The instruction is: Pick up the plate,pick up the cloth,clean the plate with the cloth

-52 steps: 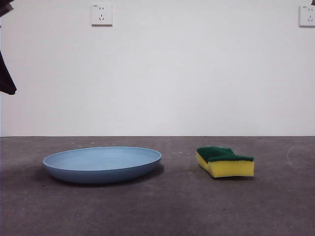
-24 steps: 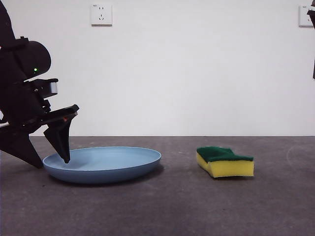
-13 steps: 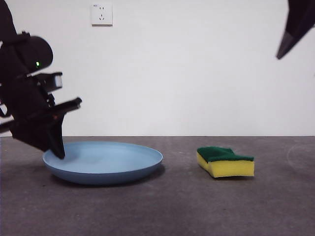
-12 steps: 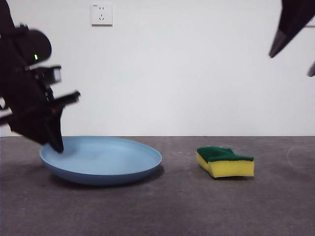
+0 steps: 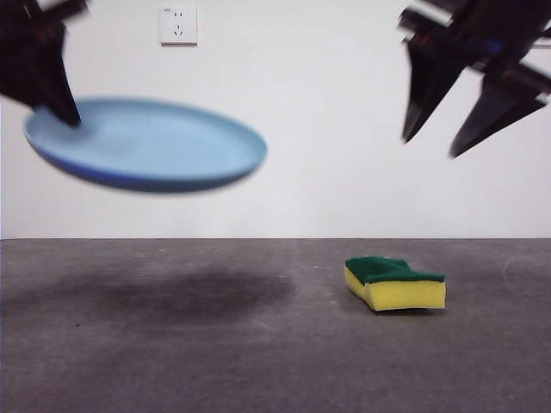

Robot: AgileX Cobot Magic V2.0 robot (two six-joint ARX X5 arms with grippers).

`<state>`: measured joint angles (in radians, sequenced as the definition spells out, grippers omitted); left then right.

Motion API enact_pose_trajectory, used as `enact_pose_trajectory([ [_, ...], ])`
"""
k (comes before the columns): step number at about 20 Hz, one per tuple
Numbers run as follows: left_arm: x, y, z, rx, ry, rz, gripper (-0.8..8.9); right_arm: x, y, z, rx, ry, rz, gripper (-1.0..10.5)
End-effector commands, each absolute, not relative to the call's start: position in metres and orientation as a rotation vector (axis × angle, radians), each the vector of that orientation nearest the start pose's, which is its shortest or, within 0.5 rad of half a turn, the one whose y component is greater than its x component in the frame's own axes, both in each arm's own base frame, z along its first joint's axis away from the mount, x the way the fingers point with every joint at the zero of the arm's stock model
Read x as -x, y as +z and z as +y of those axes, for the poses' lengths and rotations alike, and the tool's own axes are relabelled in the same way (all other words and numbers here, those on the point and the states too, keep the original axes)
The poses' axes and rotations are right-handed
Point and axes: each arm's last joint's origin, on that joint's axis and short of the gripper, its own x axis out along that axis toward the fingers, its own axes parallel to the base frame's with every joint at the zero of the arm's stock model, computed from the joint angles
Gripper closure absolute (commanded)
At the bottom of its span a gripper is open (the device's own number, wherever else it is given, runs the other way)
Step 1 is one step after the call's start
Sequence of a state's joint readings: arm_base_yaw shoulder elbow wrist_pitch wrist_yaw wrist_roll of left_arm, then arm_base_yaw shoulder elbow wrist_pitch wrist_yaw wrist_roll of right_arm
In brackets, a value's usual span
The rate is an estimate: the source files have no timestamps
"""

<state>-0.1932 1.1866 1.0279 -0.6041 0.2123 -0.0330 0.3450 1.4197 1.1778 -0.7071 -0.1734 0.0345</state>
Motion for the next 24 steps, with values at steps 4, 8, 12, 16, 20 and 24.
enact_pose_trajectory([
  [4, -0.199, 0.326, -0.046, 0.028, -0.384, 0.699, 8.21, -0.299, 0.238, 0.128, 0.124, 0.452, 1.068, 6.4],
  [8, -0.194, 0.326, -0.045, 0.029, -0.383, 0.721, 8.21, -0.310, 0.206, 0.146, 0.154, 0.476, 1.122, 6.7],
  [12, -0.194, 0.326, -0.045, 0.029, -0.383, 0.723, 8.21, -0.315, 0.181, 0.156, 0.206, 0.445, 1.176, 7.3],
  [16, -0.194, 0.326, -0.045, 0.029, -0.383, 0.724, 8.21, -0.319, 0.162, 0.158, 0.217, 0.440, 1.228, 8.0],
  [20, -0.195, 0.326, -0.045, 0.028, -0.382, 0.722, 8.21, -0.319, 0.158, 0.158, 0.220, 0.440, 1.240, 9.7],
  [24, -0.201, 0.322, -0.045, 0.010, -0.335, 0.735, 8.21, -0.317, 0.158, 0.158, 0.221, 0.439, 1.253, 9.6],
])
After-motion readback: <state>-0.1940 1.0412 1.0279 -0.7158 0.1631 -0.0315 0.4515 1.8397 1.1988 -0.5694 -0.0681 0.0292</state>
